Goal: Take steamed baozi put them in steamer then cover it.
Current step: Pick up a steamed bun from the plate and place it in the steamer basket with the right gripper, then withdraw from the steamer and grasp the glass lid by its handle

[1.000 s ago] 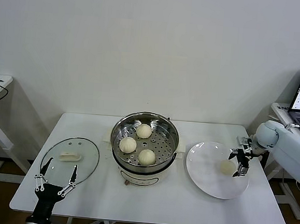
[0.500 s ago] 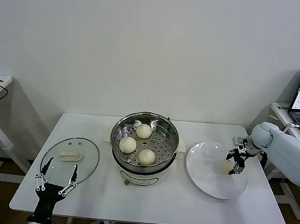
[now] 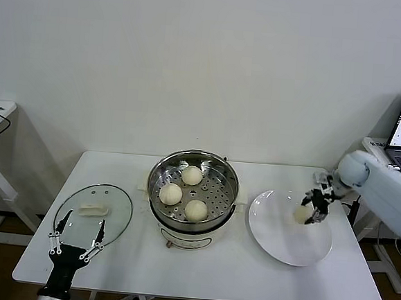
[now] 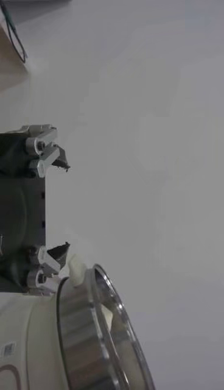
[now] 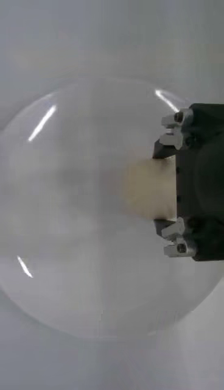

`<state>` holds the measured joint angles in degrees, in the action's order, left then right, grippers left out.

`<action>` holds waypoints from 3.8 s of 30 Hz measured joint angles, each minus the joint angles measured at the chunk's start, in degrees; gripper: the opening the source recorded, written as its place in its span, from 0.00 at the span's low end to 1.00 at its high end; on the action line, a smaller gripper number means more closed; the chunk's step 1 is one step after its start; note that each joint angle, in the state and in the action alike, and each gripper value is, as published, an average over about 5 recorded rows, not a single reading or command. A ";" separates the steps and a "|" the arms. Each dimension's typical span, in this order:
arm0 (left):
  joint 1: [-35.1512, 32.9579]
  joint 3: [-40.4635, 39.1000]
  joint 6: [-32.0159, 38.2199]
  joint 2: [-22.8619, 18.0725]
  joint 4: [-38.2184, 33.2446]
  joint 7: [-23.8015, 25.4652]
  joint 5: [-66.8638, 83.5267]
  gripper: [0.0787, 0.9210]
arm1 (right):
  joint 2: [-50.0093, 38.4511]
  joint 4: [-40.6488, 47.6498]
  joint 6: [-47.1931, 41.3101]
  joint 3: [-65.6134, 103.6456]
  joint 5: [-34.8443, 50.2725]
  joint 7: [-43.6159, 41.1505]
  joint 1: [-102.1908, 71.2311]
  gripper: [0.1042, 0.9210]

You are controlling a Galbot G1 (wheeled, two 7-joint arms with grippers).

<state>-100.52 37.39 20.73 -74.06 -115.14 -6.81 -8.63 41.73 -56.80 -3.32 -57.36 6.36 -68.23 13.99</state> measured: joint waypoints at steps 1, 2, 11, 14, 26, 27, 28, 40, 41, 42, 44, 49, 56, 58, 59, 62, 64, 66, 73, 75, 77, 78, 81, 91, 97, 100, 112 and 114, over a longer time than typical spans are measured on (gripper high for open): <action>0.09 -0.08 0.00 0.00 0.05 0.01 -0.03 0.88 | 0.13 -0.86 -0.26 -1.03 1.08 -0.48 1.72 0.68; 0.18 -0.15 0.02 -0.01 0.12 0.02 -0.09 0.88 | 0.32 -1.74 -0.59 -2.19 2.33 -0.87 3.53 0.68; 0.80 -0.93 0.56 -0.28 0.81 -0.13 -0.69 0.88 | 4.96 -8.68 -4.98 -13.11 15.38 -2.30 19.32 0.67; 1.02 -1.06 0.66 -0.39 0.79 -0.33 -0.73 0.88 | 7.45 -10.30 -6.37 -15.94 18.69 -2.29 22.96 0.67; 1.43 -1.13 0.74 -0.29 0.54 -0.63 -0.64 0.88 | 18.02 -12.36 -10.21 -23.85 24.33 -0.24 28.60 0.67; 1.47 -1.18 0.74 -0.29 0.56 -0.63 -0.62 0.88 | 18.79 -12.31 -10.40 -24.23 24.44 -0.01 28.66 0.67; 1.51 -1.21 0.74 -0.28 0.60 -0.63 -0.61 0.88 | 19.56 -12.22 -10.60 -24.58 24.51 0.23 28.68 0.67; 1.60 -1.11 0.81 0.10 0.89 -0.65 -0.44 0.88 | 26.81 -9.90 -12.02 -26.93 23.43 2.66 25.96 0.66; 1.60 -1.11 0.81 0.10 0.90 -0.65 -0.44 0.88 | 27.23 -9.70 -12.06 -27.09 23.22 2.78 25.61 0.66; 1.60 -1.12 0.81 0.10 0.93 -0.65 -0.43 0.88 | 27.64 -9.50 -12.08 -27.24 22.99 2.90 25.26 0.66; 1.57 -1.10 0.84 0.10 1.02 -0.65 -0.43 0.88 | 28.34 -9.10 -12.10 -27.51 22.50 3.15 24.59 0.66; 1.46 -0.90 1.07 0.10 1.21 -0.65 -0.41 0.88 | 29.68 -7.98 -12.11 -27.91 21.39 3.70 23.22 0.67; 1.47 -0.87 1.23 -0.05 1.26 -0.69 -0.38 0.88 | 31.07 -6.39 -12.13 -28.03 20.38 4.34 21.73 0.67; 1.49 -0.86 1.24 -0.08 1.30 -0.81 -0.38 0.88 | 31.41 -5.93 -12.10 -27.98 20.08 4.44 21.30 0.67; 1.50 -0.85 1.24 -0.08 1.34 -0.90 -0.38 0.88 | 31.56 -5.71 -12.08 -27.96 19.92 4.47 21.12 0.68; 1.52 -0.75 1.22 -0.07 1.45 -1.15 -0.39 0.88 | 31.94 -5.13 -12.03 -27.92 19.44 4.53 20.71 0.69; 1.51 -0.70 1.22 -0.06 1.49 -1.24 -0.39 0.88 | 32.14 -4.83 -12.01 -27.92 19.13 4.52 20.56 0.69; 1.51 -0.69 1.22 -0.07 1.50 -1.28 -0.39 0.88 | 32.26 -4.64 -12.00 -27.90 18.83 4.46 20.48 0.70; 1.45 -0.61 1.23 -0.14 1.45 -1.32 -0.41 0.88 | 32.03 -4.85 -12.01 -27.49 18.28 4.09 20.45 0.84; 1.38 -0.55 1.27 -0.13 1.44 -1.29 -0.44 0.88 | 31.81 -5.08 -12.03 -27.29 18.27 4.02 20.46 0.87; 1.34 -0.51 1.30 -0.14 1.42 -1.27 -0.48 0.88 | 31.51 -5.41 -12.04 -27.04 18.29 3.99 20.51 0.88; 1.33 -0.50 1.30 -0.14 1.40 -1.26 -0.50 0.88 | 31.30 -5.64 -12.05 -26.86 18.32 4.01 20.56 0.88; 1.41 -0.50 1.23 -0.16 1.25 -1.28 -0.60 0.88 | 30.43 -6.54 -11.96 -26.06 18.51 4.30 20.67 0.88; 2.53 0.18 0.44 0.12 0.93 -2.08 -2.51 0.88 | 24.13 -11.51 -8.63 -19.43 22.17 12.23 20.34 0.88; 4.26 0.48 -0.91 0.87 1.36 -3.21 -5.04 0.88 | 17.16 -16.94 -2.93 -13.75 25.71 28.75 18.05 0.88; 5.45 0.31 -2.05 1.24 1.52 -4.05 -6.78 0.88 | 13.06 -19.90 0.31 -9.84 26.51 39.88 14.78 0.88; 10.07 -1.71 -8.05 2.72 1.94 -7.34 -14.76 0.88 | 1.97 -26.91 12.78 23.48 22.63 72.81 -17.85 0.88; 10.60 -1.93 -8.86 2.91 2.11 -7.56 -16.12 0.88 | 1.66 -27.55 14.65 30.52 21.38 75.48 -24.76 0.88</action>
<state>-89.92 35.46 11.88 -71.15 -113.03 -14.37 -24.74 43.39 -84.35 11.33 -26.84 27.74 7.25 -10.76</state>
